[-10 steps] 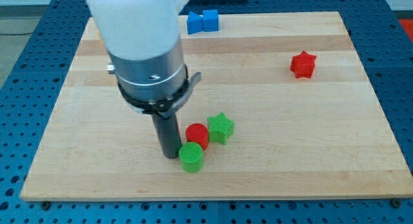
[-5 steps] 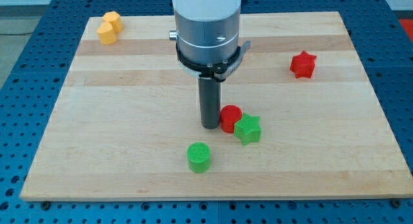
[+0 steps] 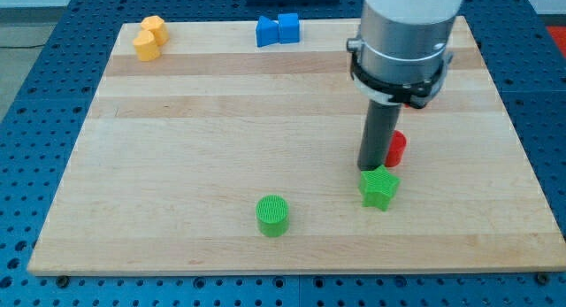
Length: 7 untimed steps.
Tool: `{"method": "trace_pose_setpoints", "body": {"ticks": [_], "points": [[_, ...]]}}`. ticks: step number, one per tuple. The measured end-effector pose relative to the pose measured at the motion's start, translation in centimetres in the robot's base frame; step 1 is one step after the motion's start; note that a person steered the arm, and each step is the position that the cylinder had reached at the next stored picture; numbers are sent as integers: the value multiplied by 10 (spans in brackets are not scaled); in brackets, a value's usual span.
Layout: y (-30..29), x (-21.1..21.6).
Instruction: Move the red circle into the red star
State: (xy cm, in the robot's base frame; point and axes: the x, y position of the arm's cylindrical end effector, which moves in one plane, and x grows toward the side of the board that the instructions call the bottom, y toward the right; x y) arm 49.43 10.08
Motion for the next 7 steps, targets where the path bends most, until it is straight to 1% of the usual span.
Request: {"method": "trace_pose_setpoints", "body": {"ticks": [2,3,4,6,7], "points": [[41,-23],[56,-22],[57,-29],[57,-60],[57,-62]]}}
